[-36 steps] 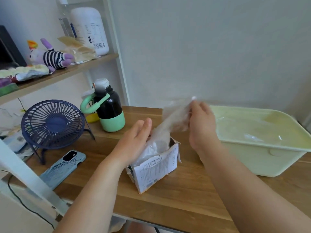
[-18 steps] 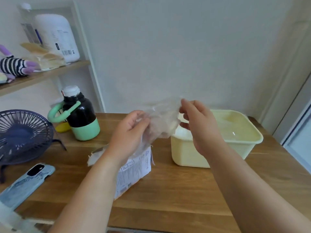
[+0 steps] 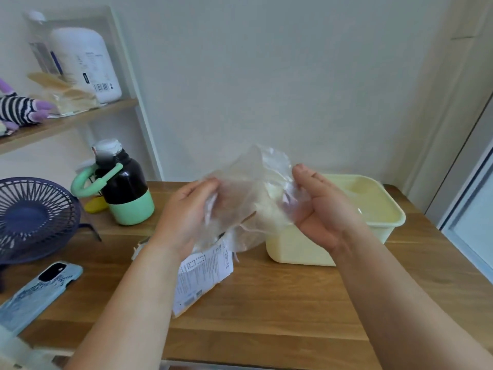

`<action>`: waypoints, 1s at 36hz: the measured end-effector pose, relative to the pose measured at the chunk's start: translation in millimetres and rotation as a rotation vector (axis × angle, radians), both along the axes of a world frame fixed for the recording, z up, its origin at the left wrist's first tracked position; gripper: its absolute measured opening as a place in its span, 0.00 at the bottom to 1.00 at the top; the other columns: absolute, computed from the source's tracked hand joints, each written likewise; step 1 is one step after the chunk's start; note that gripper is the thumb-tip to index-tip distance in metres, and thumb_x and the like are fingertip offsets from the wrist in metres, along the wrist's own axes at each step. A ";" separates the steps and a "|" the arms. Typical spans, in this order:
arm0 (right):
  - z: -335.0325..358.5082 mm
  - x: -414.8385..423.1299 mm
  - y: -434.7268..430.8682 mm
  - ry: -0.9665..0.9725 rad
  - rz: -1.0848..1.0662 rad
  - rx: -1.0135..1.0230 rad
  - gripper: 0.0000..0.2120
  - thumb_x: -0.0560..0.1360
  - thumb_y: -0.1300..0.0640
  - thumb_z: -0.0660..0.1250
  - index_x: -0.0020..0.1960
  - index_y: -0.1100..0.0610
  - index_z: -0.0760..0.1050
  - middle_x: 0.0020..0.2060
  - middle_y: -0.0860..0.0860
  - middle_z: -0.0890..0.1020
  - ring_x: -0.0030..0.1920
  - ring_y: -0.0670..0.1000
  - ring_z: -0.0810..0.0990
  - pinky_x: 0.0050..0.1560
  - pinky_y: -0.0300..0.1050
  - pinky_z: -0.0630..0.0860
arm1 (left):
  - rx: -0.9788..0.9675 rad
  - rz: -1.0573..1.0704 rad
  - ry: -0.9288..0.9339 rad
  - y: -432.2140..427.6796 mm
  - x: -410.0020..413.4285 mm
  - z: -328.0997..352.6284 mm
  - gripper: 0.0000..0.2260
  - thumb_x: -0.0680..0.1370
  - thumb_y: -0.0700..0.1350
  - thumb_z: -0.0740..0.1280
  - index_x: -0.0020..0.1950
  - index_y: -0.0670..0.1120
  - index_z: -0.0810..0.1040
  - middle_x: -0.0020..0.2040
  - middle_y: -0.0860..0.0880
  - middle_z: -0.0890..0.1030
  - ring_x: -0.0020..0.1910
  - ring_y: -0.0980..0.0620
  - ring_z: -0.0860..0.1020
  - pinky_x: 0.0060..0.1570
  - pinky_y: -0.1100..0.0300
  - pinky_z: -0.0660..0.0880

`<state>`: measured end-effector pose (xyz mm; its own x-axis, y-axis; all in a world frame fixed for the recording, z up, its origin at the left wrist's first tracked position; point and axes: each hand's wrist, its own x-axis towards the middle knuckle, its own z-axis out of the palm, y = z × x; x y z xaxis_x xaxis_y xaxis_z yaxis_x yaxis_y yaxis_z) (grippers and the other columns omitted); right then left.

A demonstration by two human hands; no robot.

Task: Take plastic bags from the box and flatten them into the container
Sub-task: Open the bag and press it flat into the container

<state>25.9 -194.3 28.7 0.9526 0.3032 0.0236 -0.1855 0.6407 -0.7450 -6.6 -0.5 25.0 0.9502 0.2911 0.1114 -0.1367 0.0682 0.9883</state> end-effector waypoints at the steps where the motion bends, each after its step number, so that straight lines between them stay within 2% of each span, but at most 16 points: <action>1: 2.0 -0.2 -1.3 -0.006 -0.048 -0.001 0.06 0.70 0.60 0.69 0.45 0.56 0.75 0.36 0.52 0.76 0.33 0.48 0.75 0.32 0.41 0.78 | -0.022 0.026 -0.003 2.7 1.4 1.4 0.08 0.79 0.42 0.66 0.41 0.45 0.82 0.43 0.51 0.84 0.48 0.57 0.81 0.48 0.66 0.75; 3: 7.4 -2.0 -5.6 -0.025 -0.129 -0.060 0.04 0.75 0.63 0.66 0.46 0.55 0.73 0.29 0.50 0.72 0.26 0.46 0.71 0.27 0.38 0.73 | -0.001 0.072 -0.018 3.5 2.4 5.7 0.10 0.78 0.40 0.66 0.37 0.44 0.79 0.34 0.51 0.81 0.38 0.55 0.80 0.39 0.66 0.74; 6: 12.2 -1.3 -16.1 -0.100 -0.245 -0.298 0.07 0.77 0.63 0.65 0.52 0.54 0.73 0.29 0.50 0.73 0.27 0.47 0.72 0.28 0.37 0.73 | 0.139 0.172 -0.015 0.2 7.2 13.9 0.12 0.76 0.43 0.67 0.33 0.46 0.73 0.27 0.52 0.73 0.31 0.53 0.72 0.36 0.62 0.70; 8: 16.1 1.1 -26.7 -0.149 -0.311 -0.436 0.11 0.77 0.65 0.64 0.56 0.53 0.73 0.31 0.50 0.73 0.29 0.48 0.72 0.26 0.35 0.71 | 0.273 0.258 -0.025 -0.8 17.1 18.1 0.05 0.76 0.47 0.67 0.41 0.47 0.77 0.33 0.56 0.77 0.35 0.52 0.76 0.34 0.61 0.70; 9: 17.2 3.1 -32.2 -0.163 -0.348 -0.496 0.12 0.77 0.66 0.64 0.58 0.53 0.73 0.32 0.51 0.73 0.29 0.49 0.72 0.25 0.34 0.70 | 0.354 0.327 -0.021 -1.7 21.1 19.6 0.06 0.76 0.49 0.68 0.50 0.48 0.78 0.39 0.56 0.79 0.40 0.52 0.78 0.37 0.59 0.70; 11: 19.7 7.1 -43.0 -0.169 -0.421 -0.594 0.12 0.78 0.67 0.63 0.57 0.53 0.74 0.34 0.51 0.73 0.28 0.48 0.71 0.26 0.35 0.72 | 0.531 0.511 -0.076 -4.4 27.1 22.1 0.21 0.76 0.52 0.69 0.67 0.48 0.71 0.56 0.54 0.77 0.52 0.51 0.78 0.50 0.57 0.71; 12: 20.9 9.2 -48.7 -0.162 -0.455 -0.633 0.11 0.78 0.66 0.62 0.55 0.53 0.75 0.34 0.50 0.73 0.28 0.47 0.72 0.28 0.36 0.73 | 0.606 0.606 -0.191 -8.3 28.6 23.7 0.26 0.76 0.52 0.69 0.70 0.46 0.68 0.62 0.50 0.74 0.57 0.49 0.76 0.55 0.55 0.70; 14: 21.2 14.0 -56.9 -0.132 -0.511 -0.690 0.11 0.79 0.65 0.60 0.53 0.52 0.76 0.34 0.49 0.74 0.27 0.47 0.72 0.33 0.39 0.77 | 0.762 0.659 -0.478 -23.3 25.5 27.7 0.25 0.76 0.50 0.68 0.70 0.44 0.68 0.64 0.44 0.72 0.59 0.45 0.75 0.58 0.53 0.70; 17: 21.6 21.7 -67.0 -0.064 -0.603 -0.661 0.14 0.78 0.68 0.56 0.49 0.50 0.74 0.36 0.50 0.74 0.26 0.47 0.71 0.34 0.42 0.79 | 0.960 0.341 -0.656 -56.6 28.0 25.3 0.17 0.77 0.51 0.62 0.64 0.46 0.77 0.59 0.47 0.77 0.55 0.49 0.76 0.55 0.58 0.70; 20: 21.9 29.2 -74.3 0.009 -0.656 -0.675 0.15 0.77 0.70 0.55 0.50 0.51 0.71 0.40 0.52 0.73 0.28 0.49 0.72 0.34 0.43 0.80 | 1.126 -0.123 -0.365 -81.5 41.9 14.4 0.20 0.79 0.59 0.57 0.65 0.53 0.77 0.65 0.53 0.76 0.65 0.51 0.72 0.64 0.53 0.68; 24: 14.9 37.2 -87.2 0.055 -0.616 -0.844 0.14 0.78 0.70 0.54 0.57 0.55 0.69 0.40 0.54 0.71 0.31 0.50 0.73 0.34 0.46 0.80 | 1.352 -0.441 0.074 -99.3 71.2 -5.8 0.23 0.80 0.62 0.55 0.75 0.59 0.64 0.79 0.52 0.57 0.76 0.50 0.59 0.73 0.48 0.59; 26: 9.3 42.0 -96.2 0.019 -0.603 -1.095 0.16 0.76 0.68 0.56 0.62 0.58 0.69 0.41 0.54 0.73 0.36 0.53 0.76 0.36 0.47 0.77 | 1.368 -0.516 0.153 -105.7 83.0 -10.6 0.23 0.80 0.63 0.54 0.74 0.60 0.65 0.78 0.52 0.58 0.76 0.49 0.58 0.73 0.47 0.58; 30: 6.0 48.0 -111.5 -0.119 -0.469 -1.757 0.18 0.76 0.65 0.57 0.65 0.55 0.68 0.51 0.55 0.74 0.51 0.57 0.73 0.44 0.43 0.70 | 1.331 -0.586 0.233 -120.7 96.9 -10.6 0.20 0.80 0.65 0.52 0.63 0.60 0.77 0.68 0.53 0.73 0.68 0.46 0.70 0.67 0.47 0.66; 32: 7.6 47.5 -114.3 -0.189 -0.474 -2.023 0.21 0.76 0.62 0.58 0.68 0.51 0.67 0.63 0.56 0.70 0.63 0.59 0.67 0.58 0.48 0.66 | 1.374 -0.629 0.298 -126.2 101.6 -11.2 0.23 0.78 0.67 0.54 0.66 0.59 0.75 0.71 0.53 0.71 0.69 0.47 0.69 0.68 0.48 0.65; 34: 10.7 47.0 -114.8 -0.311 -0.493 -2.150 0.22 0.76 0.61 0.58 0.69 0.47 0.68 0.69 0.53 0.65 0.68 0.57 0.62 0.65 0.52 0.59 | 1.412 -0.653 0.345 -129.8 106.5 -12.5 0.27 0.76 0.69 0.57 0.70 0.58 0.72 0.73 0.54 0.69 0.71 0.48 0.68 0.69 0.51 0.64; 36: 14.7 48.9 -115.5 -0.480 -0.424 -2.165 0.20 0.77 0.58 0.59 0.67 0.46 0.70 0.68 0.49 0.68 0.68 0.55 0.64 0.64 0.50 0.58 | 1.438 -0.680 0.379 -132.8 112.6 -13.6 0.29 0.75 0.68 0.60 0.73 0.57 0.68 0.75 0.55 0.66 0.73 0.50 0.66 0.70 0.53 0.63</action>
